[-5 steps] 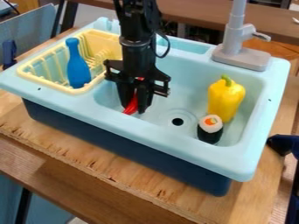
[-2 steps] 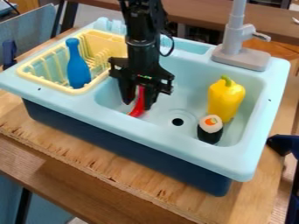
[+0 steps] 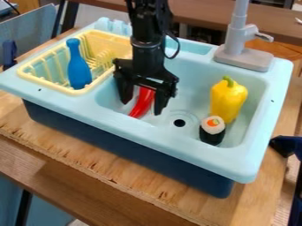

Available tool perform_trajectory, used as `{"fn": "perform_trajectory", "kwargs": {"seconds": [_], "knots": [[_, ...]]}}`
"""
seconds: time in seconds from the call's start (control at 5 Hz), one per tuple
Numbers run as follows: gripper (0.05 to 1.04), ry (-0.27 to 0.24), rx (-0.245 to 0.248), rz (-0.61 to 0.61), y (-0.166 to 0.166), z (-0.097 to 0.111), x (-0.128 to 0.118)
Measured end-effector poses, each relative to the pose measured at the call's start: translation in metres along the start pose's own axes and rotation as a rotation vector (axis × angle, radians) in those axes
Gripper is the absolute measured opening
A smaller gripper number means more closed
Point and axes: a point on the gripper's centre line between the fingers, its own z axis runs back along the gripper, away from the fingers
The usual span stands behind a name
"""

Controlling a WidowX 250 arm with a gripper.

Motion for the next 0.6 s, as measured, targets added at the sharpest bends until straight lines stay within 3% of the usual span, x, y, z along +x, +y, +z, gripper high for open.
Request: {"fn": "perform_trajectory", "kwargs": {"seconds": [0.2,0.4,0.6], "knots": [[1.001,0.001,0.043,-0.077,-0.014,0.019,0.005],[1.001,-0.064,0.121,-0.149,-0.030,0.069,0.017],[1.001,-0.097,0.136,-0.130,-0.033,0.113,0.013]]}}
